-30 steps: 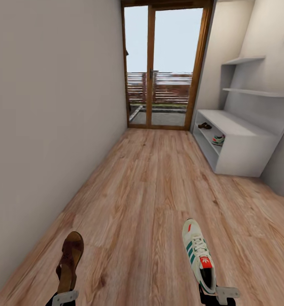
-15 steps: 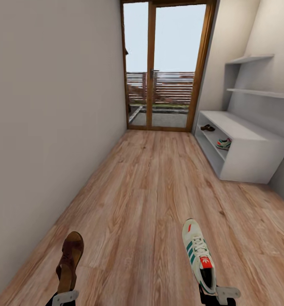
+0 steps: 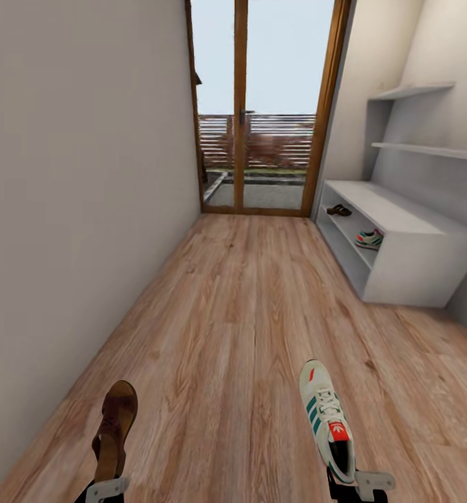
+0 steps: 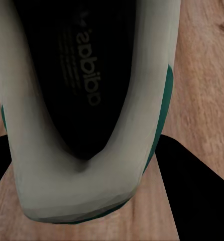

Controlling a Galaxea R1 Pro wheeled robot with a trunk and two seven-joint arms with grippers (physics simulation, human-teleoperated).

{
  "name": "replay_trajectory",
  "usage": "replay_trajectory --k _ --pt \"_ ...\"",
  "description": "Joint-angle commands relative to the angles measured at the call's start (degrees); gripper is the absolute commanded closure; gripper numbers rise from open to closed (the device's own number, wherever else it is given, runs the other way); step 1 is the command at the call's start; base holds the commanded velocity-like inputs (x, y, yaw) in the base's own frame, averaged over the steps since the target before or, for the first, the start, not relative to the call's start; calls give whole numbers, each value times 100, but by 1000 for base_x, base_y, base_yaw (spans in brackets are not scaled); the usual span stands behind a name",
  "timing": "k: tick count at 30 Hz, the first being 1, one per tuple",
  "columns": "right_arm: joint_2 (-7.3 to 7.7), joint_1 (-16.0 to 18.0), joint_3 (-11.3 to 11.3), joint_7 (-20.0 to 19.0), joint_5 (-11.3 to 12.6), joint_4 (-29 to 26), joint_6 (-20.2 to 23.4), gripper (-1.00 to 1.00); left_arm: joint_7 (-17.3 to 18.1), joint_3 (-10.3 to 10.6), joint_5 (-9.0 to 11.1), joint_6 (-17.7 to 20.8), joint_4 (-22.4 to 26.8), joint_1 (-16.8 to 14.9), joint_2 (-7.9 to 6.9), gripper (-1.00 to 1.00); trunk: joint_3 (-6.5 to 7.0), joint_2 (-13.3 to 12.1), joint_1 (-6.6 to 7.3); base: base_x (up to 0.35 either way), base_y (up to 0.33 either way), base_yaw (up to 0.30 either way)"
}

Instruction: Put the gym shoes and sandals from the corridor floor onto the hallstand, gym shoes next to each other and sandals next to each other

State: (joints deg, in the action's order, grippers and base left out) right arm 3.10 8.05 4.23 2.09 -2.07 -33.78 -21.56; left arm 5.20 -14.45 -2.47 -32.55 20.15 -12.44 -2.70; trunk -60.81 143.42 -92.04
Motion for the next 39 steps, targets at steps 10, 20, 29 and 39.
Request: replay_trajectory --k 10,20,29,39 --pt "8 3 -1 21 -31 10 -15 100 46 -50 -43 -15 -2 0 6 100 -10 2 -2 339 0 -10" --pt "18 3 -3 18 -46 20 -14 100 46 -49 -43 -15 -2 2 6 100 -10 2 -2 339 0 0" --pt "15 3 -5 19 -48 29 -13 100 49 -54 -43 -21 -2 4 5 100 -10 2 -2 339 0 0" --pt "15 3 -5 20 -40 29 -15 100 46 -53 -43 -20 -2 3 6 100 -10 2 -2 339 0 0"
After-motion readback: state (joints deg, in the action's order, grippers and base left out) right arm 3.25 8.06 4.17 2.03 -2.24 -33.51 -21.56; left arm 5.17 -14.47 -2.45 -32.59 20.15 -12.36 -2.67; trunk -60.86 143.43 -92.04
